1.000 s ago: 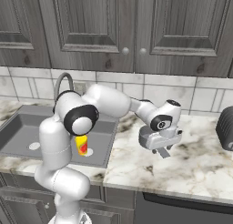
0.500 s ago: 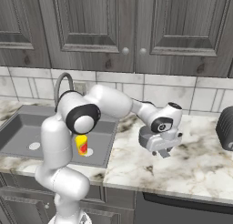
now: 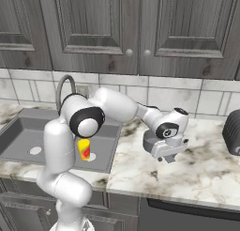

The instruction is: Move any existing items from the left basin to the right basin for drying. Then move the measuring cup from the counter to the left basin of the sink for washing.

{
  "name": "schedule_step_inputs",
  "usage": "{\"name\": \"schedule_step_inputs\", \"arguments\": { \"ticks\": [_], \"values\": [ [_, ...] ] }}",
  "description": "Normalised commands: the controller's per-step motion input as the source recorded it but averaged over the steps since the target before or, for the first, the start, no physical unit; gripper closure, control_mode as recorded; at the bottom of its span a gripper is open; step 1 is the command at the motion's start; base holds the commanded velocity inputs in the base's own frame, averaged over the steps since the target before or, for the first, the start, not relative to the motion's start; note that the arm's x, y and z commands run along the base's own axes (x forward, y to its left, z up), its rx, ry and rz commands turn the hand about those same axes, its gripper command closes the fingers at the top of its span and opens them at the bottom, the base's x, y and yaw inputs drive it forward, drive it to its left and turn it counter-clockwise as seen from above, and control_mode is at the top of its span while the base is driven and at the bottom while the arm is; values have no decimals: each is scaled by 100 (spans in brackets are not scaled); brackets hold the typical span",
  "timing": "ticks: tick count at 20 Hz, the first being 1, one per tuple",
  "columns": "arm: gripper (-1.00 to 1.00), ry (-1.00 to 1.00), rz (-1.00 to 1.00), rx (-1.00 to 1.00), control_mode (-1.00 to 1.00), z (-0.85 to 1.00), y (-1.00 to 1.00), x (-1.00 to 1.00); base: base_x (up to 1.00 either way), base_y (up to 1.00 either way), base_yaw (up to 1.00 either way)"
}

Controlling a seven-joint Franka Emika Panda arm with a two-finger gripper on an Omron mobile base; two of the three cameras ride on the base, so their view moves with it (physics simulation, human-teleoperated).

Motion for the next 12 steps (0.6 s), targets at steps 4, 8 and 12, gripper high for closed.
{"name": "schedule_step_inputs", "arguments": {
  "ticks": [4,8,12],
  "values": [
    [100,0,0,0,-100,-1,0,0,0,0,0],
    [100,-3,0,0,-100,0,0,-16,0,0,0],
    [100,-12,0,0,-100,13,0,-38,0,0,0]
  ]
}}
